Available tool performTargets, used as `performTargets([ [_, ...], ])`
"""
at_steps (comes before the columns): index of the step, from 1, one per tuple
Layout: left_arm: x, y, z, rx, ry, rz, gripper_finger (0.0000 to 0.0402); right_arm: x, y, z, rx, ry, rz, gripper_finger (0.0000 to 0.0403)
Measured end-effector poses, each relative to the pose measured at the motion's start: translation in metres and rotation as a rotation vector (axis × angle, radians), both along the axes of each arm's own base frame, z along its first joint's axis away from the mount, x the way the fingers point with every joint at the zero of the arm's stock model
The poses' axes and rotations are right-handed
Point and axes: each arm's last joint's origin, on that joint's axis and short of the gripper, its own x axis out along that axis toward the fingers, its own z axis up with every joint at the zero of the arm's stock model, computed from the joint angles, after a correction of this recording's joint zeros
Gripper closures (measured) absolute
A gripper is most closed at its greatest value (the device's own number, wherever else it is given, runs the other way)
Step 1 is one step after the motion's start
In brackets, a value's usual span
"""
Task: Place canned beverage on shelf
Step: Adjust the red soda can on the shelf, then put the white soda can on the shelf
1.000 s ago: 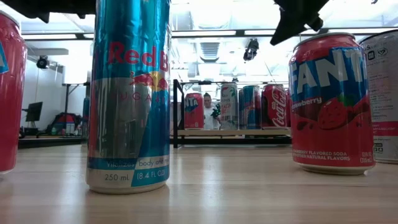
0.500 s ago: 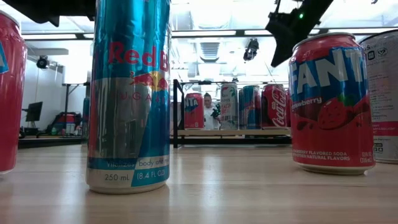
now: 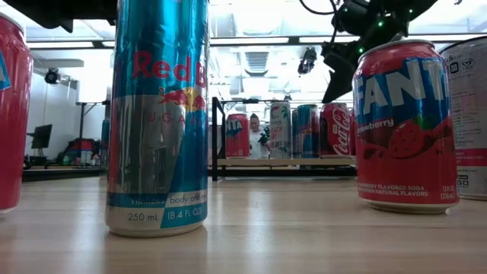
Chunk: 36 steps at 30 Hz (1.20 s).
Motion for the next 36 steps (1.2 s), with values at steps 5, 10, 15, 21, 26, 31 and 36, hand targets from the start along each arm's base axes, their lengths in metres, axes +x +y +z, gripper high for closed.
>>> performTargets([
  [5,0.000,0.000,0.000,0.000,0.000,0.000,0.0402,-0.001,0.001,-0.004,0.019,0.015,0.016,0.0390],
  [10,0.000,0.000,0.000,0.000,0.000,0.000,0.0402,-0.003,0.003,-0.005,0.030,0.041,0.020,0.0390],
  [15,0.000,0.000,0.000,0.000,0.000,0.000,0.0402,-0.004,0.003,-0.005,0.028,0.046,0.015,0.0390],
  [21,0.000,0.000,0.000,0.000,0.000,0.000,0.0402,-0.004,0.003,-0.004,0.026,0.043,0.015,0.0390],
  [26,0.000,0.000,0.000,-0.003,-0.001,0.000,0.0402,-0.004,0.003,0.013,-0.003,0.003,0.014,0.0390],
  [31,0.000,-0.001,0.000,-0.020,0.000,-0.007,0.0402,-0.002,0.012,0.037,-0.028,-0.070,0.032,0.0390],
  [36,0.001,-0.007,-0.002,-0.019,0.012,-0.034,0.0402,0.000,0.042,0.061,-0.049,-0.175,0.133,0.0390],
])
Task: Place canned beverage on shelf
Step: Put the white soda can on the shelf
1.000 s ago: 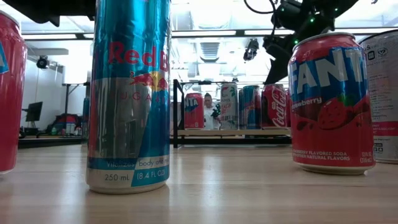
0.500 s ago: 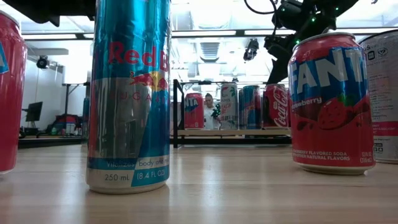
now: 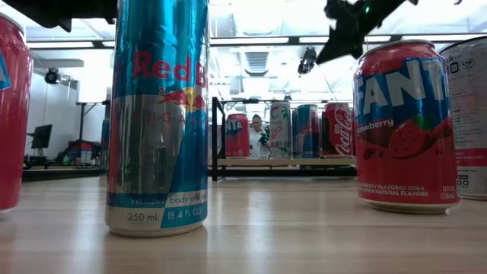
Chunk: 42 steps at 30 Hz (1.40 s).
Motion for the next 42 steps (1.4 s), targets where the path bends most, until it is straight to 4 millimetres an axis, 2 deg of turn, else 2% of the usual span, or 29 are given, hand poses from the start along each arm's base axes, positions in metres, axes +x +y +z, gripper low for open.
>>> performTargets([
  [5,0.000,-0.006,0.000,-0.010,0.001,-0.027,0.0402,-0.002,0.036,0.013,0.019,-0.090,0.107,0.0390],
  [9,-0.001,-0.008,0.000,-0.041,0.001,-0.039,0.0402,-0.002,0.063,0.016,0.053,-0.126,0.203,0.0390],
  [14,-0.001,-0.012,0.001,-0.108,-0.002,-0.059,0.0402,0.002,0.102,0.005,0.056,-0.123,0.289,0.0390],
  [20,-0.002,-0.015,0.004,-0.118,-0.039,-0.080,0.0402,0.006,0.144,-0.013,-0.008,-0.123,0.298,0.0390],
  [26,0.008,-0.019,0.016,-0.107,-0.008,-0.088,0.0402,0.005,0.173,-0.026,-0.050,-0.174,0.327,0.0390],
  [30,0.016,-0.018,0.026,-0.079,0.172,-0.069,0.0402,0.005,0.182,-0.032,-0.067,-0.212,0.371,0.0390],
  [34,0.012,-0.009,0.043,0.044,0.474,0.092,0.0402,0.005,0.182,-0.035,-0.072,-0.212,0.375,0.0390],
  [38,0.002,0.013,0.065,0.140,0.749,0.334,0.0402,0.005,0.182,-0.035,-0.101,-0.205,0.387,0.0390],
  [42,-0.002,0.041,0.083,0.183,0.887,0.393,0.0402,0.005,0.182,-0.034,-0.137,-0.198,0.406,0.0390],
])
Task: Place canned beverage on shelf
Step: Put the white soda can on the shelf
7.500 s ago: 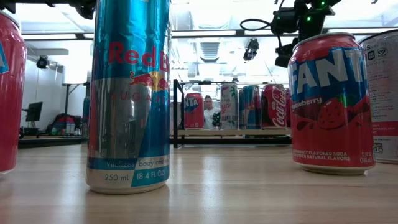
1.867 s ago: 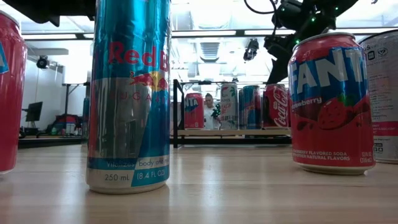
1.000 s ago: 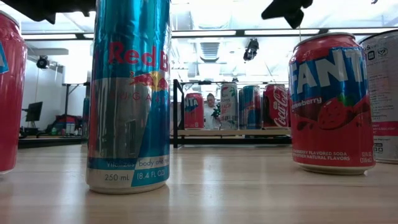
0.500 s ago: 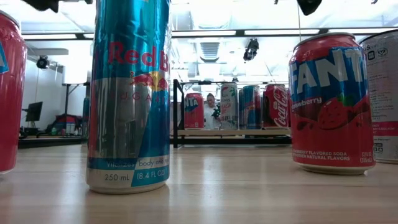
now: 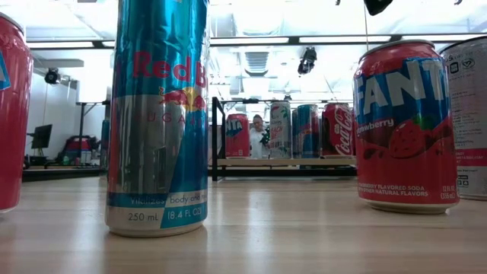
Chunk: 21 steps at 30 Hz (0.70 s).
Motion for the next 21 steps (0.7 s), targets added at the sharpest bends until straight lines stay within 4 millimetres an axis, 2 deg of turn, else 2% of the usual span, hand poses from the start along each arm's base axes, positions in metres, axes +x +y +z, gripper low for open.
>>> performTargets([
  [3,0.000,0.022,0.006,-0.022,0.066,-0.058,0.0402,-0.002,-0.001,0.003,-0.011,-0.009,0.006,0.0390],
  [6,0.002,0.044,0.004,-0.030,0.132,-0.150,0.0402,-0.005,-0.002,0.005,-0.010,-0.016,0.006,0.0390],
  [13,0.006,0.093,-0.018,-0.027,0.257,-0.085,0.0393,-0.005,-0.002,0.003,-0.018,-0.003,0.008,0.0390],
  [17,0.004,0.119,-0.032,-0.045,0.328,-0.043,0.0358,-0.005,-0.002,0.003,-0.011,-0.004,0.006,0.0390],
  [21,0.003,0.138,-0.044,-0.076,0.377,-0.011,0.0292,-0.005,-0.002,0.001,-0.004,0.001,0.003,0.0390],
])
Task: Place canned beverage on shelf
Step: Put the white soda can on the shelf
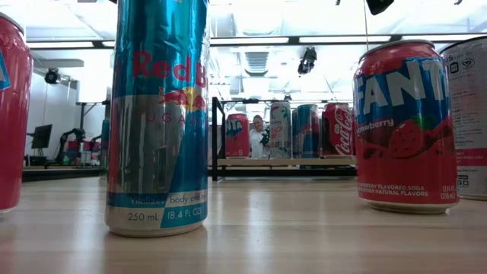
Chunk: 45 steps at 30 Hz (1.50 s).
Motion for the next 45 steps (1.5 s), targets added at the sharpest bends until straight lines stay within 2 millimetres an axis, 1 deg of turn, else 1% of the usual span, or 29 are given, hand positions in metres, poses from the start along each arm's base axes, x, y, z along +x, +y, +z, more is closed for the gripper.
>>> performTargets([
  [2,0.001,0.005,-0.007,-0.019,0.022,-0.014,0.0248,0.000,0.000,-0.001,-0.001,0.002,0.000,0.0390],
  [6,0.006,0.008,-0.014,-0.053,0.035,-0.072,0.0156,0.000,0.000,-0.001,-0.001,0.003,-0.001,0.0390],
  [9,0.008,0.010,-0.019,-0.048,0.067,-0.112,0.0097,0.000,0.000,-0.002,-0.001,0.003,-0.001,0.0390],
  [12,0.009,0.012,-0.021,-0.043,0.074,-0.121,0.0058,0.000,0.000,-0.003,-0.003,0.007,-0.001,0.0390],
  [15,0.010,0.014,-0.022,-0.037,0.073,-0.114,0.0040,0.000,0.000,-0.003,-0.003,0.007,-0.001,0.0390],
  [20,0.010,0.019,-0.022,-0.019,0.052,-0.100,0.0040,0.000,0.000,-0.003,-0.004,0.008,-0.001,0.0390],
  [26,0.007,0.025,-0.027,-0.033,0.055,-0.065,0.0048,0.000,0.000,-0.003,-0.004,0.009,-0.001,0.0390],
  [31,0.016,0.030,-0.039,-0.082,0.045,-0.078,0.0050,0.000,0.000,-0.004,-0.005,0.011,-0.001,0.0390],
  [35,0.022,0.035,-0.054,-0.123,0.085,-0.083,0.0057,0.000,0.000,-0.004,-0.006,0.012,-0.001,0.0390],
  [38,0.024,0.037,-0.061,-0.142,0.108,-0.081,0.0083,0.000,0.000,-0.004,-0.006,0.012,-0.002,0.0390],
  [43,0.024,0.037,-0.062,-0.148,0.114,-0.080,0.0157,0.000,0.000,-0.004,-0.006,0.012,-0.001,0.0390],
  [45,0.022,0.036,-0.061,-0.151,0.118,-0.074,0.0162,0.000,0.000,-0.004,-0.007,0.013,-0.001,0.0390],
])
